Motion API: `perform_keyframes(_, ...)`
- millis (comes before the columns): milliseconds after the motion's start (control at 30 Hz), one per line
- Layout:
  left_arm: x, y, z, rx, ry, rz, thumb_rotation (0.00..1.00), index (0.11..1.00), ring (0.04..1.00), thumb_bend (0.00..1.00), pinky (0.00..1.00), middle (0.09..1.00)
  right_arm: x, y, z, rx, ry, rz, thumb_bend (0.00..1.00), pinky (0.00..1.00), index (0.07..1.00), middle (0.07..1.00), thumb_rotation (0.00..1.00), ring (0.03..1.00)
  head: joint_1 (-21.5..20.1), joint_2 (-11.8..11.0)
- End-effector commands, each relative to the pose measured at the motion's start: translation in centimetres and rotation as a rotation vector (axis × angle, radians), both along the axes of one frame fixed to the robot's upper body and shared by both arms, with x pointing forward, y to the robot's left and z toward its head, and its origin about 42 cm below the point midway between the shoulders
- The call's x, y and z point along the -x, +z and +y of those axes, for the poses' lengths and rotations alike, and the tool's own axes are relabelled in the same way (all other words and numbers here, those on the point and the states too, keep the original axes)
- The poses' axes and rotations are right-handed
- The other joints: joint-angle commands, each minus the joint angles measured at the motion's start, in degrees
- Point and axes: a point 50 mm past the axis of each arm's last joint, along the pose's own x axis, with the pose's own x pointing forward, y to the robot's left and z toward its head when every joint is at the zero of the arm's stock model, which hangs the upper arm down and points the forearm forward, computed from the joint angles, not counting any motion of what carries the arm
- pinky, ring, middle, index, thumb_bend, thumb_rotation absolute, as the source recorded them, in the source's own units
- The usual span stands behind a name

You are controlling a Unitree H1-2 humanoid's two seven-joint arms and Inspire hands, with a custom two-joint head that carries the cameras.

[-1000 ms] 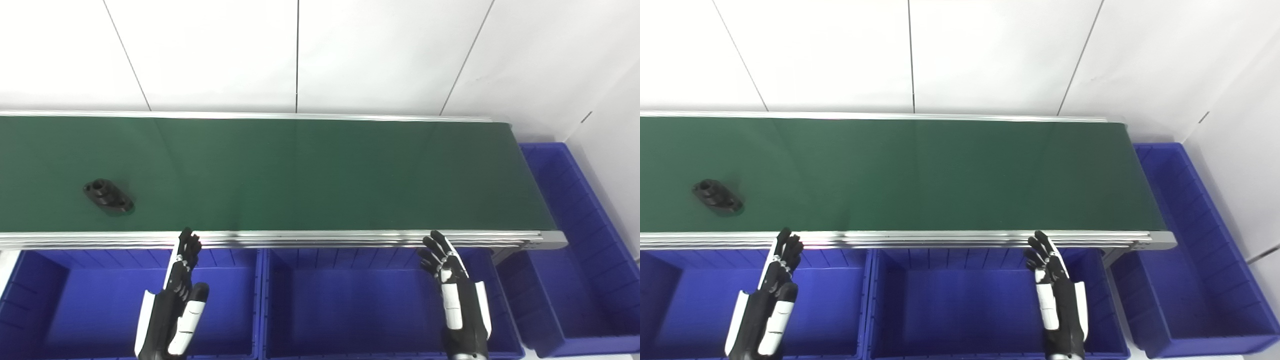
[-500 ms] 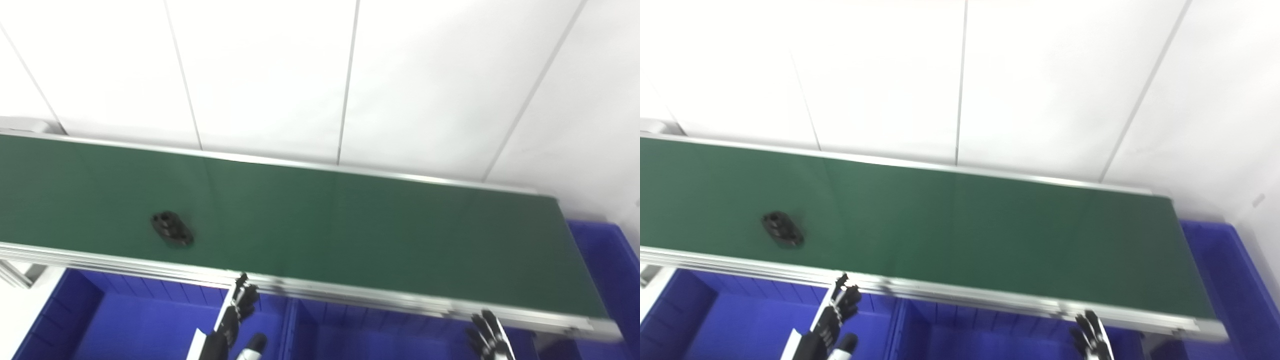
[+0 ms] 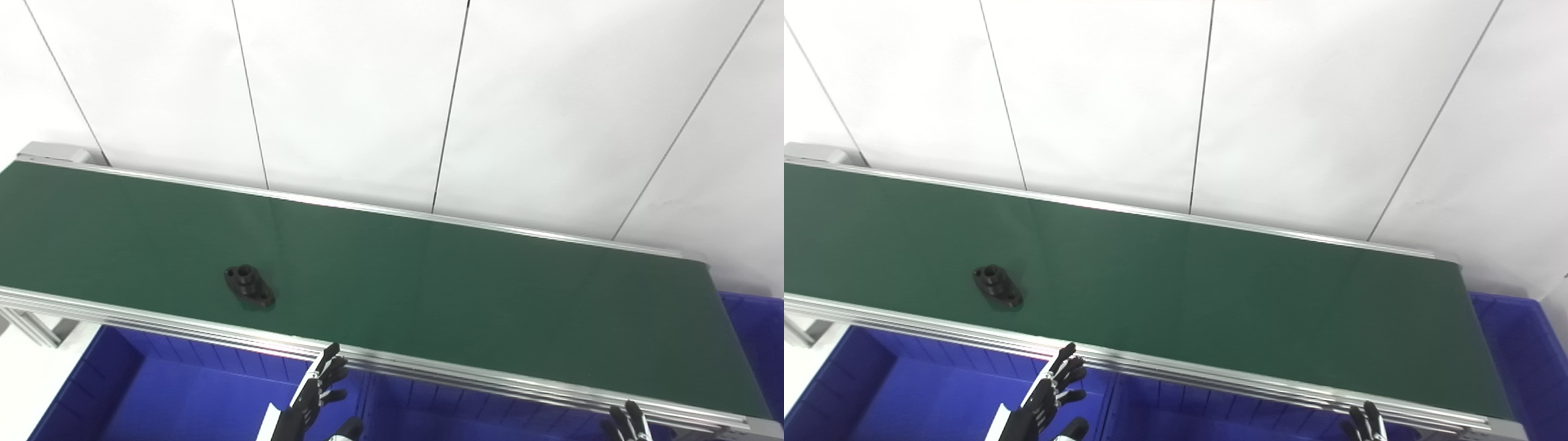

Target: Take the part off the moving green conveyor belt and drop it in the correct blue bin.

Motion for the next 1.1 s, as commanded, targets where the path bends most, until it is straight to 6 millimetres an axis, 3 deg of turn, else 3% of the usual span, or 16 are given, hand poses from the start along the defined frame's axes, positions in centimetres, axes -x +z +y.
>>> perform_keyframes(0,-0.4,0.8,-0.4,0.011,0.004,-0.057,0.67,0.935,0.876,0.55,0.78,0.905,-0.6,1.4,-0.1,0.04,0.014,-0.116,0.55,0.96,0.983,0.928,1.0,0.905,-0.5,0.1)
perform_keyframes(100,-0.5,0.7,-0.4,0.013,0.003,-0.063,0.66,0.936,0.877,0.55,0.78,0.906,-0.8,1.6,0.0,0.114,0.033,-0.158,0.58,0.94,0.975,0.921,0.97,0.896,-1.0,0.1)
perform_keyframes(233,-0.7,0.6,-0.2,0.002,0.004,-0.063,0.67,0.936,0.877,0.56,0.78,0.904,-1.6,2.7,0.2,0.246,0.076,-0.216,0.6,0.83,0.954,0.895,0.85,0.848,-2.3,0.1)
perform_keyframes(300,-0.8,0.6,-0.1,-0.006,0.0,-0.064,0.69,0.942,0.877,0.54,0.79,0.904,-2.1,3.6,0.2,0.311,0.098,-0.244,0.67,0.77,0.952,0.882,0.82,0.828,-2.8,0.1)
perform_keyframes(533,-1.1,0.2,0.3,-0.013,-0.014,-0.063,0.69,0.947,0.876,0.54,0.79,0.904,-4.3,6.3,0.7,0.438,0.125,-0.345,0.79,0.72,0.932,0.858,0.73,0.813,-4.1,0.0)
perform_keyframes(767,-1.3,-0.1,0.8,-0.024,-0.025,-0.066,0.69,0.948,0.88,0.53,0.8,0.91,-8.4,9.2,3.2,0.57,0.138,-0.366,0.84,0.71,0.895,0.848,0.53,0.794,-6.1,0.0)
perform_keyframes(1067,-1.3,-0.2,0.6,-0.021,-0.03,-0.066,0.7,0.943,0.887,0.51,0.83,0.916,-12.7,10.9,5.5,0.738,0.179,-0.336,0.92,0.7,0.851,0.812,0.42,0.779,-6.4,0.1)
